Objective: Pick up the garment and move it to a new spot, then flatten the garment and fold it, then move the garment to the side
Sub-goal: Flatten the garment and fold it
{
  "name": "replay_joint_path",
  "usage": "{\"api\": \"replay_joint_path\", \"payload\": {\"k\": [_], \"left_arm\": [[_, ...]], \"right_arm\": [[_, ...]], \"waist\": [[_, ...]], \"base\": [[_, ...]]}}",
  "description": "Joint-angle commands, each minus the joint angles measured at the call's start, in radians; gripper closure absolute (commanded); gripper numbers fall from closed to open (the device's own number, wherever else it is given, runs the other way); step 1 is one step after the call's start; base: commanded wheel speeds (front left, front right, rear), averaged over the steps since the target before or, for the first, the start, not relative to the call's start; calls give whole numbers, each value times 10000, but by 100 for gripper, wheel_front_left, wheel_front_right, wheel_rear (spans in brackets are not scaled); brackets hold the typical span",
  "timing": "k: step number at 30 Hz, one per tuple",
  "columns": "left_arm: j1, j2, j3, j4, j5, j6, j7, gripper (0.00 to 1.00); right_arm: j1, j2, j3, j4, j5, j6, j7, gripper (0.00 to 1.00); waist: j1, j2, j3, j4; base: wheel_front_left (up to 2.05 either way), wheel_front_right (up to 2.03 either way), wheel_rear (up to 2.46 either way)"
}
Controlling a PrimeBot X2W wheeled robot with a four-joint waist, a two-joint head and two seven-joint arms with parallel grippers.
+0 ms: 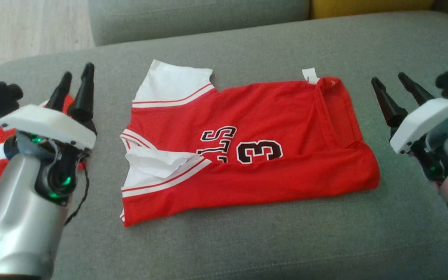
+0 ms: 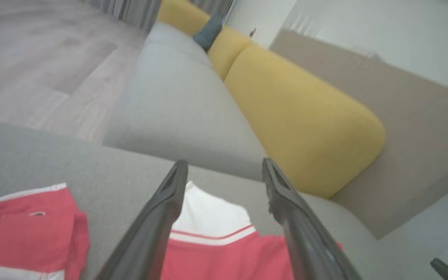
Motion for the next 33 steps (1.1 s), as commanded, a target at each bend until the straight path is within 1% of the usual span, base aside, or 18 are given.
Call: {"api": "replay_joint_path", "payload": {"k": [1, 4, 7, 8, 10, 12, 13, 16, 18, 19, 22, 23, 28, 30, 33], "left_arm": [[-198, 277, 508, -392, 38, -3, -299, 0], [452, 15, 597, -814, 281, 95, -1340, 0], [1257, -326, 719, -1365, 581, 329, -1970, 0], [1520, -425, 718, -1596, 791, 380, -2075, 0], [2038, -636, 779, -2046, 1301, 482, -2190, 0], [2516, -888, 940, -2604, 2063, 529, -2220, 0], [2786, -1125, 1135, -2901, 2429, 546, -2223, 0], [3656, -1778, 1518, -3456, 3615, 450, -2227, 0], [4189, -2267, 1825, -3668, 4129, 378, -2228, 0], [4412, -2393, 1932, -3724, 4480, 320, -2228, 0], [4948, -2664, 2089, -3644, 5319, 143, -2229, 0], [5073, -2712, 2085, -3563, 5584, 88, -2229, 0], [5256, -2825, 2009, -2963, 6210, -116, -2230, 0], [5207, -2837, 2004, -2624, 6283, -81, -2230, 0], [5062, -2842, 1836, -1715, 6433, 172, -2230, 0]], "right_arm": [[293, -7, -91, -188, -133, -7, -350, 0], [692, 203, -399, -208, -686, -7, -1346, 0], [1197, 573, -1042, -435, -1335, -7, -1711, 0], [1391, 679, -1422, -551, -1598, -7, -1749, 0], [1883, 974, -2624, -1232, -2251, -7, -1766, 0], [2681, 1353, -3694, -2131, -3254, -7, -1769, 0], [3144, 1609, -4180, -2601, -3769, -7, -1770, 0], [4495, 2459, -5345, -3918, -5158, -7, -1772, 0], [5254, 3049, -5943, -4598, -5812, -7, -1772, 0], [5572, 3304, -6153, -4893, -6114, -7, -1773, 0], [6273, 3867, -6466, -5430, -6757, -7, -1773, 0], [6422, 3972, -6539, -5543, -6926, -7, -1773, 0], [6694, 4271, -6670, -5815, -7308, -7, -1774, 0], [6701, 4308, -6683, -5865, -7373, -7, -1774, 0], [6679, 4328, -6675, -5886, -7431, -7, -1774, 0]], "waist": [[0, 0, -160, 28], [0, 0, -399, 35], [0, 0, -596, 14], [0, 0, -635, 19], [0, 0, -677, 11], [0, 0, -692, -6], [0, 0, -699, -16], [0, 0, -718, -66], [0, 0, -720, -103], [0, 0, -714, -121], [0, 0, -677, -172], [0, 0, -666, -184], [0, 0, -600, -243], [0, 0, -572, -266], [0, 0, -524, -330]], "base": [[0, 0, 0], [0, 0, 0], [0, 0, 0], [0, 0, 0], [0, 0, 0], [0, 0, 0], [0, 0, 0], [0, 0, 0], [0, 0, 0], [0, 0, 0], [0, 0, 0], [0, 0, 0], [0, 0, 0], [0, 0, 0], [0, 0, 0]]}}
